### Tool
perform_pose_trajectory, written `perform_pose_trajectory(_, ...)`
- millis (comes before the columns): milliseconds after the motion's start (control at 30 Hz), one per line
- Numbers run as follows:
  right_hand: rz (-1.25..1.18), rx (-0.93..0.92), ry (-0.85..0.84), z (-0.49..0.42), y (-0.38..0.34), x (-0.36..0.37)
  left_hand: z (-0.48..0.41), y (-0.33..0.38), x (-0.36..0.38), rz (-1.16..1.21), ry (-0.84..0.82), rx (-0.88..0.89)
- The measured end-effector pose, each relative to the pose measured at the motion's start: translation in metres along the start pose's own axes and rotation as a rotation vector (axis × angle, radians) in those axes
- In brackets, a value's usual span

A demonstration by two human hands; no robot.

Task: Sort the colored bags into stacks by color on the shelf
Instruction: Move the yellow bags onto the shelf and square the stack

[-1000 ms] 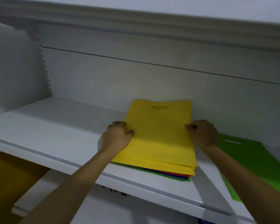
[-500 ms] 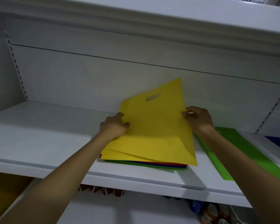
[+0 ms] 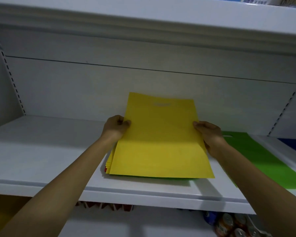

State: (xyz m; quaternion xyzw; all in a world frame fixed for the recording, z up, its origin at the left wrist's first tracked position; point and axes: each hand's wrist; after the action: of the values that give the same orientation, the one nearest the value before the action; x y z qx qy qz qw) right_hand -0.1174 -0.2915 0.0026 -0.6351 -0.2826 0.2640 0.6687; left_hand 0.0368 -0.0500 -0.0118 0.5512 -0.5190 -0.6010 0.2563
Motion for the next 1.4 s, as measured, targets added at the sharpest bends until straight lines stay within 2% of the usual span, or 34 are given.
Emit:
perform_pose_trajectory(267, 0.02, -0.075, 0.005, 0.02, -0.001, -0.063, 0.023, 0.049, 0.055, -0.016, 0.103, 0.26)
perform_pose_trajectory(433, 0.115, -0.195, 0.146, 0.054, -0.001, -0.152, 0.063, 0.097, 0.12, 0.084, 0.075, 0.389)
perform_pose_trajectory(567, 0.132, -0.261, 0.279, 0.087, -0.003, -0.257, 0.107, 0.141, 0.203, 0.168, -0.042, 0.453)
perform_pose_trajectory(933, 0.097, -0.19, 0.644, 0.185, 0.008, -0.552, 0.258, 0.249, 0.455, 0.358, -0.443, 0.426)
perform_pose_trajectory(1200, 0.073, -0.204, 0.86, 0.236, 0.011, -0.694, 0.344, 0.306, 0.576, 0.43, -0.782, 0.353)
perform_pose_trajectory(1400, 0.047, -0.21, 0.93, 0.245, 0.017, -0.772, 0.376, 0.332, 0.668, 0.471, -0.824, 0.379)
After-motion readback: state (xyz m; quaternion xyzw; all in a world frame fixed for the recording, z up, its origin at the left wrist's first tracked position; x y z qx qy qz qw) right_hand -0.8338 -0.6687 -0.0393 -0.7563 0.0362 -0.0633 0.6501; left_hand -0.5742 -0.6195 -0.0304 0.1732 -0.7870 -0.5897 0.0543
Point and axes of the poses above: each hand's wrist, its own z-axis away from the middle knuckle, its own x-axis out of the palm, y = z × x, and after that the axes turned 3 degrees about -y, right-handed
